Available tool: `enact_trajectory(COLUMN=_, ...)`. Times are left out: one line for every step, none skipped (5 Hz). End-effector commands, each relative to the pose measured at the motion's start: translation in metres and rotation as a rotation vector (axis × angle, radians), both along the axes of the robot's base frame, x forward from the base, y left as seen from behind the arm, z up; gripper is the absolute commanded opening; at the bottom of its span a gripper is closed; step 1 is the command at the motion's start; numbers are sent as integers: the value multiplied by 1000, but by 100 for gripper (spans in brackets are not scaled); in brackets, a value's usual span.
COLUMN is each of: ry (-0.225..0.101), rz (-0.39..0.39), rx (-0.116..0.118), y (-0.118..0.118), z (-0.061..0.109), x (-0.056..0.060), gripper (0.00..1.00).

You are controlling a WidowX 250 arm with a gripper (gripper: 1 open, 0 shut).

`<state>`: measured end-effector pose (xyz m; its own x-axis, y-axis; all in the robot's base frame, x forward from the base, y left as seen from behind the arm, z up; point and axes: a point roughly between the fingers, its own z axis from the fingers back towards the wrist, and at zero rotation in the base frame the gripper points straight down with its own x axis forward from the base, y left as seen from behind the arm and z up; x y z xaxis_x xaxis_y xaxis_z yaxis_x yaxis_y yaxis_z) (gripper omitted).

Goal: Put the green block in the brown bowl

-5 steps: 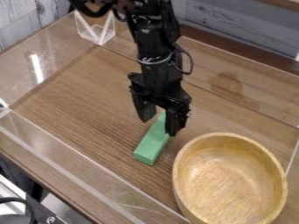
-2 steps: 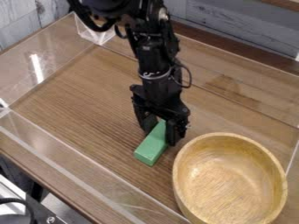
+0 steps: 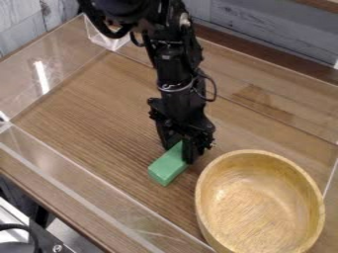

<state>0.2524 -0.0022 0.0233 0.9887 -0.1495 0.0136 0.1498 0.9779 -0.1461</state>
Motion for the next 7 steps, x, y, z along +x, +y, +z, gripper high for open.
enact_trajectory(ry=-25, rz=-6, rx=7, y=0, z=16, x=7, gripper=0)
enact_trajectory(ry=-14, rz=-6, rx=9, y=-1, z=24, x=7, gripper=0)
enact_trajectory(ry=-6, rz=-6, rx=10, y=-2, z=32, x=8, gripper=0)
enact_trajectory(ry=3, rz=-5, rx=10, y=-3, z=40, x=9, gripper=0)
enact_trajectory(ry=7, rz=-6, rx=11, y=-4, z=52, x=12, gripper=0)
enact_trajectory(ry=-2, rz=-23, rx=19, y=-6, z=67, x=20, gripper=0)
enact_trajectory(ry=-34, rz=-67, rx=36, y=-8, z=84, x=40, gripper=0)
